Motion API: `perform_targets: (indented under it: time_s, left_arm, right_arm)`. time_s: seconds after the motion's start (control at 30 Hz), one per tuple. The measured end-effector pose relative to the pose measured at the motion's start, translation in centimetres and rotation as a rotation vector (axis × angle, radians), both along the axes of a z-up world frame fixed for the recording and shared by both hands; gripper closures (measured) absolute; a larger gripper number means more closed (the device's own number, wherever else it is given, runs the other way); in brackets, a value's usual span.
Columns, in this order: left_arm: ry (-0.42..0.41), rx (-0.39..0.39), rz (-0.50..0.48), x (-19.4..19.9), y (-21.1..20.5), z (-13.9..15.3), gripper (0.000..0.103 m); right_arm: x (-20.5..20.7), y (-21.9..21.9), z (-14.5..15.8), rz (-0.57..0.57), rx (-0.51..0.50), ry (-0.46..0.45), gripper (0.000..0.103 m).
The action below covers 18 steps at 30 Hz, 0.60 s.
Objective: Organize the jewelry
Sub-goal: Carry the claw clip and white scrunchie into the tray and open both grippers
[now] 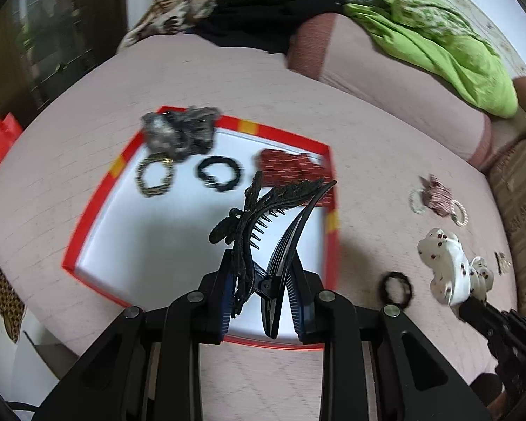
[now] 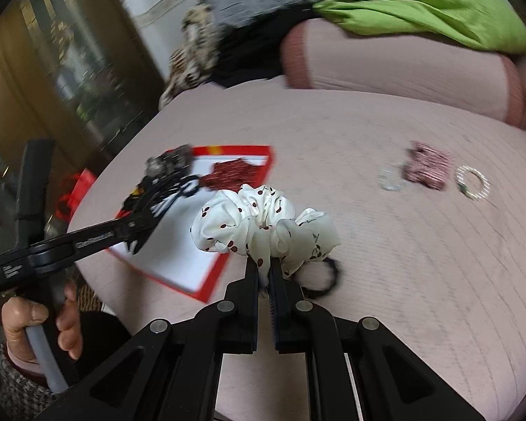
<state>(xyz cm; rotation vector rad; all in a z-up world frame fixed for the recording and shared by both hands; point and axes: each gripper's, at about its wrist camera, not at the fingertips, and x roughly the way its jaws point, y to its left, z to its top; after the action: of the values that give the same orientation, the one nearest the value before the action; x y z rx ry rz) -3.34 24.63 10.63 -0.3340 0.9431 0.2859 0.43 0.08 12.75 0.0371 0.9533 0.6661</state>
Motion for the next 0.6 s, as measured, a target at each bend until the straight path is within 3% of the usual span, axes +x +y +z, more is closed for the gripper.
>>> perform_targets:
  time_s: [0.3,0.6]
  left_arm:
    - [0.029,0.02,0.111,-1.8,5.1,-1.7,0.077]
    - [0.119,0.032,0.196,-2.2,9.1,-4.7,0.077]
  right_arm:
    - [-0.6,8.7,-1.6,0.146,-0.056,0.03,0.096]
    - [-0.3,13.6,-4.8,0.21,-0.12,0.071,0.096]
